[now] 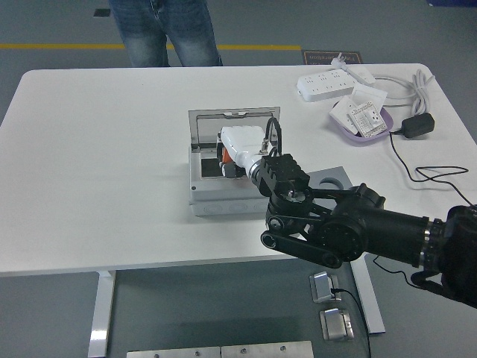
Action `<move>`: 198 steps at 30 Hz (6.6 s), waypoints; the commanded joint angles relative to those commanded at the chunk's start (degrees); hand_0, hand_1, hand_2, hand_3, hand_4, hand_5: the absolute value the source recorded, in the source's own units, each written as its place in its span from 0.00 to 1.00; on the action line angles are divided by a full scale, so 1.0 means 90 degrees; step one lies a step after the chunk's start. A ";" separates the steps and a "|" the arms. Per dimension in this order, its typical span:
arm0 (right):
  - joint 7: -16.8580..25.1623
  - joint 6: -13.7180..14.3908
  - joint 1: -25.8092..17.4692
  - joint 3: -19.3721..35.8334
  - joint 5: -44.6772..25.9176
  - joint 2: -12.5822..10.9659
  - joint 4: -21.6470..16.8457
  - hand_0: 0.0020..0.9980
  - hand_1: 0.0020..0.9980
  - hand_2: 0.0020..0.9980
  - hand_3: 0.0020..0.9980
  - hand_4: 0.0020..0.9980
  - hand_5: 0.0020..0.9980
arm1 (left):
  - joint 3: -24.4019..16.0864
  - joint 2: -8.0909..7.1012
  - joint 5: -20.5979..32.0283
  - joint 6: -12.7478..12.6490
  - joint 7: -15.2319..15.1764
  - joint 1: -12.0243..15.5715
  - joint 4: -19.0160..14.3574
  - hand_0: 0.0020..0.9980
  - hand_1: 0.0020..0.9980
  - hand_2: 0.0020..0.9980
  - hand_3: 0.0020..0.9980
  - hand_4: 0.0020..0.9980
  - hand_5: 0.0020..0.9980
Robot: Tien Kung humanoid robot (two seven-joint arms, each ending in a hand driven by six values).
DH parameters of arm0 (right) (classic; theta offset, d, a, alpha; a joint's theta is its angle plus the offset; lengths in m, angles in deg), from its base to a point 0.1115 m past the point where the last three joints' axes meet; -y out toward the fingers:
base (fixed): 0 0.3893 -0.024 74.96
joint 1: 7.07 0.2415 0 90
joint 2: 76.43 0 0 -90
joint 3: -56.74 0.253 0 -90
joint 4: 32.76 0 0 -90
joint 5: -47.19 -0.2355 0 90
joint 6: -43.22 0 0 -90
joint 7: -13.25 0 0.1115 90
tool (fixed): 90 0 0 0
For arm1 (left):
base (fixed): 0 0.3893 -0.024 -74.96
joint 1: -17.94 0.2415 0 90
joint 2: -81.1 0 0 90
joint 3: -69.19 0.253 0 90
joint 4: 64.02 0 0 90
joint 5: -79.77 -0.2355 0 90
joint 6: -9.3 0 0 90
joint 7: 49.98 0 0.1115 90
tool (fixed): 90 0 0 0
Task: Fetch the battery,place it into the box,close the lid of the box
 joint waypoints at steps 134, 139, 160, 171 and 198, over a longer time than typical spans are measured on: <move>-0.0009 -0.1503 -0.0169 0.1435 -0.1233 -0.1478 -0.2074 0.63 0.53 0.53 0.60 0.79 0.62 | 0.0092 0.0090 0.0042 0.0038 0.0044 -0.0010 0.0000 0.64 0.70 0.62 0.59 0.56 0.41; -0.0009 -0.1514 -0.0597 0.2130 -0.0959 -0.1754 -0.2127 0.62 0.53 0.52 0.60 0.79 0.62 | 0.0048 0.0109 0.0009 0.0039 0.0058 0.0009 0.0000 0.64 0.70 0.62 0.59 0.56 0.41; 0.2162 0.1209 -0.3013 0.5019 -0.1397 -0.1461 -0.1737 0.63 0.54 0.55 0.59 0.78 0.62 | -0.0070 0.0198 -0.0047 0.0010 0.0053 0.0080 0.0000 0.64 0.70 0.62 0.59 0.56 0.40; 0.4832 0.2287 -0.3976 0.5050 -0.4040 -0.1284 -0.1525 0.61 0.52 0.51 0.55 0.77 0.59 | -0.0098 0.0234 -0.0073 -0.0001 0.0038 0.0075 0.0000 0.64 0.70 0.62 0.59 0.56 0.40; 0.6610 0.1703 -0.4794 0.5656 -0.5240 -0.1530 -0.2157 0.59 0.52 0.55 0.60 0.75 0.57 | -0.0201 0.0210 -0.0087 -0.0015 0.0033 0.0118 0.0000 0.64 0.70 0.62 0.59 0.56 0.40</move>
